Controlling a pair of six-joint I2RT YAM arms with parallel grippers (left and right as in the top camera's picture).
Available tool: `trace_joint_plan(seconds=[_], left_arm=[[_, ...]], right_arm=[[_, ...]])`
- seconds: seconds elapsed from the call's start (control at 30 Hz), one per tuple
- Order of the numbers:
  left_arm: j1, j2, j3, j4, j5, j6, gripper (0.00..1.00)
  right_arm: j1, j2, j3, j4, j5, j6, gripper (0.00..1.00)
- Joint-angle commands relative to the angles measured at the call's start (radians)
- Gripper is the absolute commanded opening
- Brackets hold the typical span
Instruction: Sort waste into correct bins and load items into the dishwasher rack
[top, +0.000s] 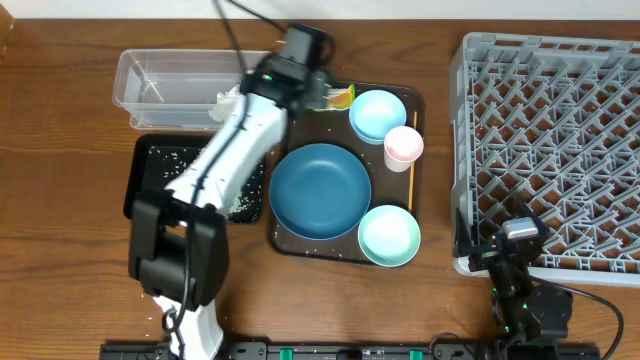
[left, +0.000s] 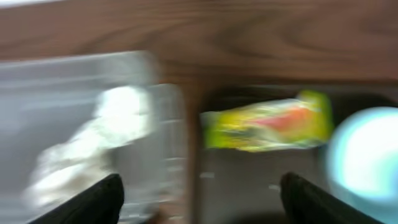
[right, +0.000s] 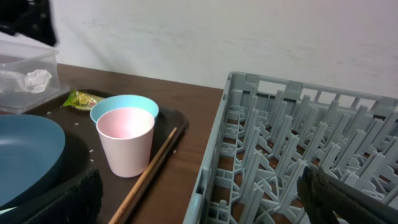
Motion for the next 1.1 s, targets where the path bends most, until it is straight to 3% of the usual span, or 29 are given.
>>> trace_joint_plan(seconds=[0.0, 0.2, 0.6, 0.8, 1.07], left_arm=[[0.112, 0.009, 0.000, -0.043, -0.096, -0.117, 0.85], [0.309, 0.009, 0.000, -0.165, -0.095, -0.323, 0.88], [0.572, 0.009, 0.000, -0.246, -0.083, -0.330, 0.94], [0.615, 0.009, 0.000, -0.246, -0.085, -0.330, 0.94], [0.618, 0.009, 0.000, -0.246, -0.085, -0.330, 0.95]], right_arm=[[0.009, -0.005, -0.001, -0.005, 0.006, -0.010, 0.99], [0.009, -0.005, -0.001, -0.005, 0.006, -0.010, 0.99], [0.009, -0.005, -0.001, -0.005, 0.006, -0.010, 0.99], [0.009, -0.005, -0.001, 0.023, 0.002, -0.009, 0.99], [0.009, -0.005, -0.001, 0.042, -0.238, 0.006, 0.99]])
